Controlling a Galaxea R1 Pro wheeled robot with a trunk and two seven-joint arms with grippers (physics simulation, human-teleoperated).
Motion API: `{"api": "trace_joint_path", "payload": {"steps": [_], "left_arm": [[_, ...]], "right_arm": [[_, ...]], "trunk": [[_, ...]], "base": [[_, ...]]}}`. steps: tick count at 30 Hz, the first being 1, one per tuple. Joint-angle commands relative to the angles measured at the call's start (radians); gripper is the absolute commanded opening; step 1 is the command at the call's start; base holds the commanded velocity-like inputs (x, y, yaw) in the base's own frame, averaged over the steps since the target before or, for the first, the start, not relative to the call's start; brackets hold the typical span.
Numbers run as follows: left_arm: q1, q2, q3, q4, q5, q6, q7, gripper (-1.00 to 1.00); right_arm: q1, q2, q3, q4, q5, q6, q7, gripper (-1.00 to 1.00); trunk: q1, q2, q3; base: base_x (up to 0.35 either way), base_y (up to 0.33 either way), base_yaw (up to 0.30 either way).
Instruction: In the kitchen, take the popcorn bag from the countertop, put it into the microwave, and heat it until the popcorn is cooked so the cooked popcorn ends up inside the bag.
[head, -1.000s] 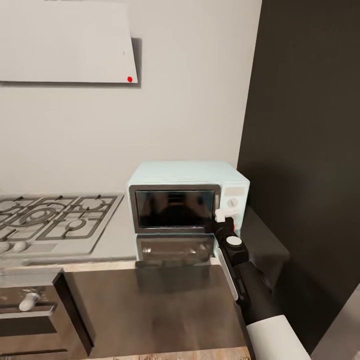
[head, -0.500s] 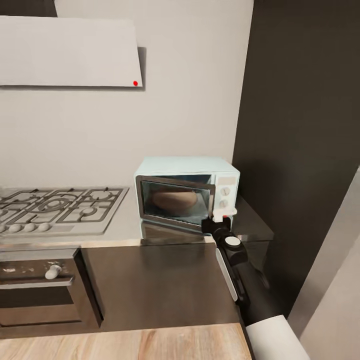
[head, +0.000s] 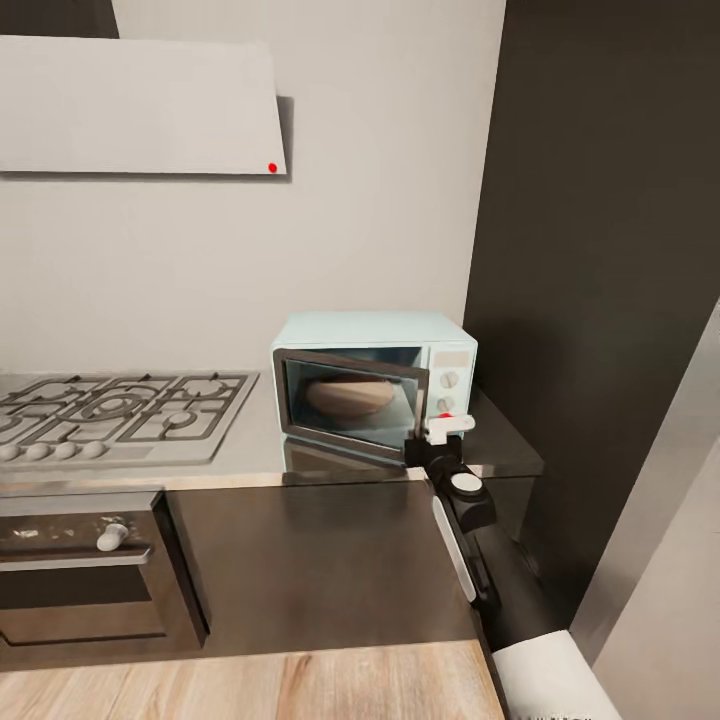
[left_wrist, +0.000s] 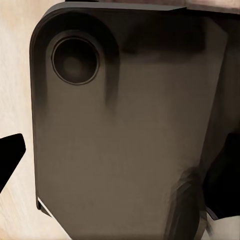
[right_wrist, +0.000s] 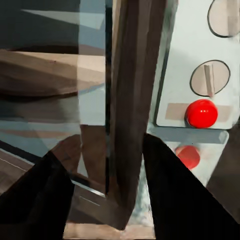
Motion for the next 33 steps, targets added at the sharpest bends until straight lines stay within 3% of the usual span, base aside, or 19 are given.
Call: {"api": "trace_joint_path", "payload": {"steps": [1, 11, 17, 21, 24, 26, 29, 31, 33], "left_arm": [[0.000, 0.000, 0.002, -0.001, 0.008, -0.001, -0.002, 1.00], [0.001, 0.000, 0.002, -0.001, 0.008, -0.001, -0.002, 1.00], [0.001, 0.000, 0.002, -0.001, 0.008, -0.001, -0.002, 1.00], [0.000, 0.000, 0.002, -0.001, 0.008, -0.001, -0.002, 1.00], [0.000, 0.000, 0.002, -0.001, 0.008, -0.001, -0.002, 1.00], [0.001, 0.000, 0.002, -0.001, 0.008, -0.001, -0.002, 1.00], [0.000, 0.000, 0.002, -0.001, 0.008, -0.001, -0.002, 1.00], [0.000, 0.000, 0.002, -0.001, 0.008, -0.001, -0.002, 1.00], [0.001, -0.001, 0.002, -0.001, 0.008, -0.001, -0.002, 1.00]], "right_arm": [[-0.001, 0.000, -0.003, -0.001, 0.023, 0.009, -0.004, 1.00], [-0.001, 0.000, -0.001, -0.005, 0.017, 0.043, 0.008, 1.00], [0.000, -0.011, 0.007, -0.005, 0.024, 0.203, 0.029, 1.00], [0.009, -0.016, 0.006, -0.004, 0.026, 0.259, 0.030, 1.00], [0.010, -0.092, -0.006, -0.003, 0.020, 0.278, 0.029, 1.00], [0.010, -0.117, -0.062, -0.003, 0.020, 0.278, 0.027, 1.00], [0.010, -0.125, -0.177, -0.004, 0.022, 0.276, 0.027, 1.00], [0.010, -0.126, -0.220, -0.005, 0.022, 0.273, 0.028, 1.00], [0.010, -0.125, -0.232, -0.006, 0.020, 0.264, 0.029, 1.00]], "trunk": [[0.000, -0.001, -0.001], [0.000, -0.001, -0.001], [0.000, -0.001, -0.001], [0.000, -0.001, -0.001], [0.000, -0.001, -0.001], [0.000, -0.001, -0.001], [0.000, -0.001, -0.001], [0.000, -0.001, -0.001], [0.000, -0.001, -0.001]], "base": [[0.000, 0.000, 0.000], [0.000, 0.000, 0.000], [0.000, 0.000, 0.000], [0.000, 0.000, 0.000], [0.000, 0.000, 0.000], [0.000, 0.000, 0.000], [0.000, 0.000, 0.000], [0.000, 0.000, 0.000], [0.000, 0.000, 0.000]]}}
